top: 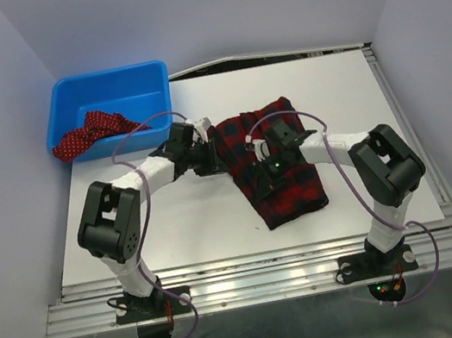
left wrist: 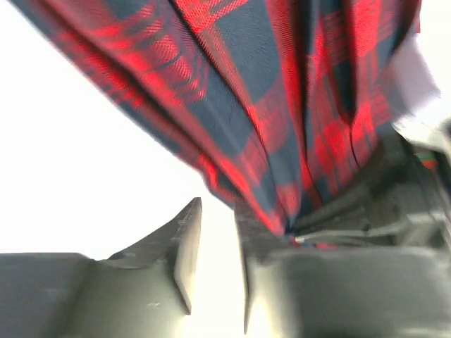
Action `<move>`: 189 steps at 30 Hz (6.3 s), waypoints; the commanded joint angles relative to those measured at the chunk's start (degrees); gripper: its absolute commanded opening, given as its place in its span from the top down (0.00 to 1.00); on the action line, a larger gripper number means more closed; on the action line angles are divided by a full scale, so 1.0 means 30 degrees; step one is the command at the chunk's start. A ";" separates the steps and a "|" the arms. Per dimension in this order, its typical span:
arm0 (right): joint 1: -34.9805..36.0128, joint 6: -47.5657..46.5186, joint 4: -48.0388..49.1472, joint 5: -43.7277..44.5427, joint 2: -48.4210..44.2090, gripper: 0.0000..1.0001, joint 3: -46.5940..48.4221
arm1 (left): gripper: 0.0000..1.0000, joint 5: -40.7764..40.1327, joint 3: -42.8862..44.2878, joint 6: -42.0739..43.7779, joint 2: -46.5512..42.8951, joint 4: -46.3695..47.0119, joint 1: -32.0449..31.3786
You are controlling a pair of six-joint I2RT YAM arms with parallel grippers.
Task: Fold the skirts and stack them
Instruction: Fold the skirt
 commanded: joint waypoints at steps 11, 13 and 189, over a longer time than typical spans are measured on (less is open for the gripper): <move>-0.0973 -0.1996 0.0168 -0.0950 -0.6396 0.36 0.1274 | 0.62 0.3123 0.1989 0.1669 -0.3213 0.0917 0.0978; -0.2023 -0.3522 -0.0885 -0.1066 -0.6573 0.37 0.1042 | 0.65 0.3332 0.2517 0.1581 -0.1549 0.1182 0.0596; -0.2118 -0.3735 0.1160 -1.0060 0.7137 0.63 0.5669 | 1.00 -0.1294 1.6469 2.3875 0.5026 -1.7220 -0.6847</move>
